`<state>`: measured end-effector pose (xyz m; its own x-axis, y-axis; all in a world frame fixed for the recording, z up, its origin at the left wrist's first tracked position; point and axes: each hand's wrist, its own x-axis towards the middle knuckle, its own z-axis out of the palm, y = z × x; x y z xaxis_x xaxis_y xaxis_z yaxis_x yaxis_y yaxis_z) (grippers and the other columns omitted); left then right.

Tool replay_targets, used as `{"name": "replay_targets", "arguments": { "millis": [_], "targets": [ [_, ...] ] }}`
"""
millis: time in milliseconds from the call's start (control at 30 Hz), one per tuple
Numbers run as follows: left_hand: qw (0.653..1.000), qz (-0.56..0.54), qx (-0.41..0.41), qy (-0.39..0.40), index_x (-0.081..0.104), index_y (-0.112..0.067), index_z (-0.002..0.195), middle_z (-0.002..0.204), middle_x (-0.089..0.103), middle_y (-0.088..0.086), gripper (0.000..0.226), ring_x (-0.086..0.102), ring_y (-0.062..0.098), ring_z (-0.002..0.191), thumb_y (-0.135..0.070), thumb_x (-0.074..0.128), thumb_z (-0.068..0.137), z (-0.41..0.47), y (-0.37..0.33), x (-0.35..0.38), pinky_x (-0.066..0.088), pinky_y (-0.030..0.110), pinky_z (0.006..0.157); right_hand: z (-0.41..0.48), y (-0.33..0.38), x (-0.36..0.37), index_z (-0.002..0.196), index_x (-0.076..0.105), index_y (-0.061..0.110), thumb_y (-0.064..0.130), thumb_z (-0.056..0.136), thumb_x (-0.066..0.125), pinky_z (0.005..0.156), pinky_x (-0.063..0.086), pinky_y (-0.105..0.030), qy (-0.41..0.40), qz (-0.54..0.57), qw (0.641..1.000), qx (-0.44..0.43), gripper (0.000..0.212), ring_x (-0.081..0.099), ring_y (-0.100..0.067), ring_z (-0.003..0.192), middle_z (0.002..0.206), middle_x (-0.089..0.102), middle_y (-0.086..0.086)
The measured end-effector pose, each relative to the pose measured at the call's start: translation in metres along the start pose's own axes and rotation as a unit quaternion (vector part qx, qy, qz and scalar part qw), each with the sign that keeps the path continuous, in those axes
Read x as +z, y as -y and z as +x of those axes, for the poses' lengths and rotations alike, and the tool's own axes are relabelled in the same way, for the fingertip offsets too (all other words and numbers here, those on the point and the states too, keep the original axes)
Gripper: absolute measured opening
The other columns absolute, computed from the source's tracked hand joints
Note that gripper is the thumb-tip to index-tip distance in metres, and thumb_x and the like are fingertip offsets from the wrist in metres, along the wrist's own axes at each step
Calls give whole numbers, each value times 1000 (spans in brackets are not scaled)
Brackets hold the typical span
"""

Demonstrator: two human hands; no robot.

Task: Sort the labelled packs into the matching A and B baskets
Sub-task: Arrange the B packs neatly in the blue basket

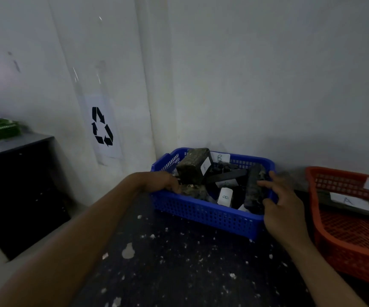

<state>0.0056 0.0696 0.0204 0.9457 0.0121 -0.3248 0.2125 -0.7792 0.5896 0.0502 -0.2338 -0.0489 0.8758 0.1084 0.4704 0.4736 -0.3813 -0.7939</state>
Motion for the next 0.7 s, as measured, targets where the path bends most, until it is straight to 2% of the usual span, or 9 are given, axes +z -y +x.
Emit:
{"name": "replay_targets", "arguments": {
  "millis": [67, 200, 267, 367, 467, 567, 633, 700],
  "targets": [
    [999, -26, 17, -25, 69, -4, 103, 114, 65, 18, 27, 59, 37, 108, -23, 52, 93, -2, 4, -1, 44, 42, 97, 0, 0, 0, 118, 63, 20, -8, 87, 51, 107, 17, -20, -2, -4, 1000, -2, 44, 22, 7, 127, 149, 36, 11],
    [983, -129, 60, -117, 68, -4, 108, 111, 68, 19, 38, 62, 36, 104, -34, 47, 99, -3, 7, 9, 46, 41, 95, 0, -1, 1, 116, 64, 21, -8, 87, 51, 108, 18, -22, -1, -5, 1000, -1, 43, 21, 6, 128, 149, 35, 12],
    [965, -192, 81, -161, 70, -12, 104, 105, 72, 10, 35, 67, 27, 99, -35, 44, 100, -4, 7, 12, 50, 32, 88, 0, -1, 1, 115, 64, 23, -7, 88, 51, 107, 19, -22, 1, -6, 1000, -4, 43, 21, 6, 128, 149, 35, 12],
    [954, -218, 87, -189, 72, -21, 95, 90, 75, -6, 35, 69, 10, 86, -37, 41, 101, -9, 6, 12, 49, 15, 73, 0, -1, 1, 113, 63, 25, -7, 88, 51, 107, 18, -21, 3, -5, 1000, -4, 43, 20, 7, 128, 149, 34, 13],
    [941, -238, 89, -222, 72, -24, 90, 77, 74, -11, 37, 68, 1, 69, -41, 41, 100, -13, 5, 10, 46, 9, 60, 0, -2, 1, 111, 63, 26, -7, 87, 52, 107, 18, -21, 2, -7, 1000, -7, 43, 20, 7, 128, 149, 35, 13],
    [920, -279, 116, -251, 72, -29, 89, 74, 71, -6, 36, 65, 10, 57, -48, 42, 97, -18, 7, 7, 49, 18, 50, 0, -2, 1, 110, 63, 28, -8, 87, 52, 107, 18, -20, 0, -6, 1000, -9, 44, 21, 7, 128, 149, 35, 12],
    [910, -290, 140, -261, 71, -28, 83, 63, 63, -1, 43, 52, 16, 43, -58, 42, 93, -18, 9, 7, 40, 22, 39, 0, -2, 1, 109, 63, 29, -8, 87, 52, 106, 18, -20, -1, -5, 1000, -11, 44, 21, 7, 128, 149, 36, 12],
    [901, -292, 169, -273, 71, -20, 92, 64, 59, 7, 49, 42, 17, 39, -61, 44, 91, -12, 8, 9, 33, 20, 35, 0, -2, 2, 110, 63, 28, -8, 87, 52, 106, 17, -19, -2, -9, 1000, -13, 44, 20, 8, 127, 148, 36, 12]
  ]
}}
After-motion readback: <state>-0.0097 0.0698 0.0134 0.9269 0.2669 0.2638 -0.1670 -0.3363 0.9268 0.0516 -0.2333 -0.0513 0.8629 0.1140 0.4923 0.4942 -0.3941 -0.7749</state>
